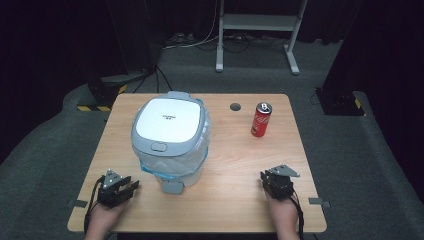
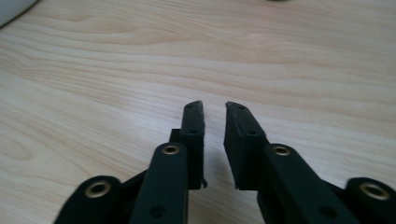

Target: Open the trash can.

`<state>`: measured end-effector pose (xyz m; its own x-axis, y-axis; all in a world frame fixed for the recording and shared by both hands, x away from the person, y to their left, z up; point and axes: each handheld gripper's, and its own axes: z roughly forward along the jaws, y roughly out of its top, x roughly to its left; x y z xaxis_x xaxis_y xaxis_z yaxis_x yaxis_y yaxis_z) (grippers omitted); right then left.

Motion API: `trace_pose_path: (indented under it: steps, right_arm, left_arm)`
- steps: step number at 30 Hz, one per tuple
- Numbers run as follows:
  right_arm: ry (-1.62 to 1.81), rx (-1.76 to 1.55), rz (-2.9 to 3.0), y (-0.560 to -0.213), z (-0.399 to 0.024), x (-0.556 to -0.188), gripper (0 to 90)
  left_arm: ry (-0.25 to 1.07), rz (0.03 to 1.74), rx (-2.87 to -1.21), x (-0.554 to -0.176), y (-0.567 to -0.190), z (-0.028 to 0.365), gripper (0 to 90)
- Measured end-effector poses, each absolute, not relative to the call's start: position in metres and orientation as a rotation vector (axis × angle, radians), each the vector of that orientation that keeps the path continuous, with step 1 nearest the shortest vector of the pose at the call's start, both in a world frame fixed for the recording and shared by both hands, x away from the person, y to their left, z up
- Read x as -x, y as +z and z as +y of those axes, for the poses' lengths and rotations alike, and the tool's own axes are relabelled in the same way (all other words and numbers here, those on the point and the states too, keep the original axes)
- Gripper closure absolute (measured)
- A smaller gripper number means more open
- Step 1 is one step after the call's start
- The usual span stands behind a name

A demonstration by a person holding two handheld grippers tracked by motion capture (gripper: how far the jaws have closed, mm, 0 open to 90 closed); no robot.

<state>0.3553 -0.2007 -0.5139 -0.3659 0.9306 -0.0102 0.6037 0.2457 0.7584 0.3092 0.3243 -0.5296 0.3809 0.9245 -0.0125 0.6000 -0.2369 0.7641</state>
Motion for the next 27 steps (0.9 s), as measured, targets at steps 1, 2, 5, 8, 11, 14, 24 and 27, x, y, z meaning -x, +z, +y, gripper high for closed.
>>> trace_pose_path:
  steps: [1,2,5,8,11,14,24,27]
  right_arm:
    - [0.939,-1.38,2.064,-0.513,-0.197,-0.354,81.3]
    - [0.942,-1.358,2.072,-0.512,-0.193,-0.353,83.9]
    - [0.959,-1.292,2.081,-0.506,-0.18,-0.351,89.7]
    - [0.965,-1.279,2.087,-0.505,-0.174,-0.351,89.8]
    - [0.985,-1.254,2.106,-0.502,-0.161,-0.35,89.8]
    - [1.022,-1.242,2.108,-0.499,-0.149,-0.346,89.8]
    - [1.109,-1.229,2.095,-0.485,-0.105,-0.361,89.2]
    - [1.135,-1.175,2.1,-0.477,-0.083,-0.371,86.5]
  left_arm:
    - [0.584,1.309,-1.939,-0.31,-0.53,0.325,62.4]
    - [0.572,1.318,-1.933,-0.311,-0.529,0.326,65.2]
    - [0.602,1.318,-1.928,-0.312,-0.527,0.327,85.9]
    - [0.613,1.31,-1.912,-0.312,-0.523,0.328,89.9]
    - [0.632,1.299,-1.856,-0.313,-0.512,0.329,89.9]
    - [0.626,1.298,-1.864,-0.322,-0.508,0.325,90.0]
    - [0.657,1.242,-1.864,-0.379,-0.476,0.302,89.9]
    - [0.676,1.217,-1.865,-0.394,-0.466,0.29,90.0]
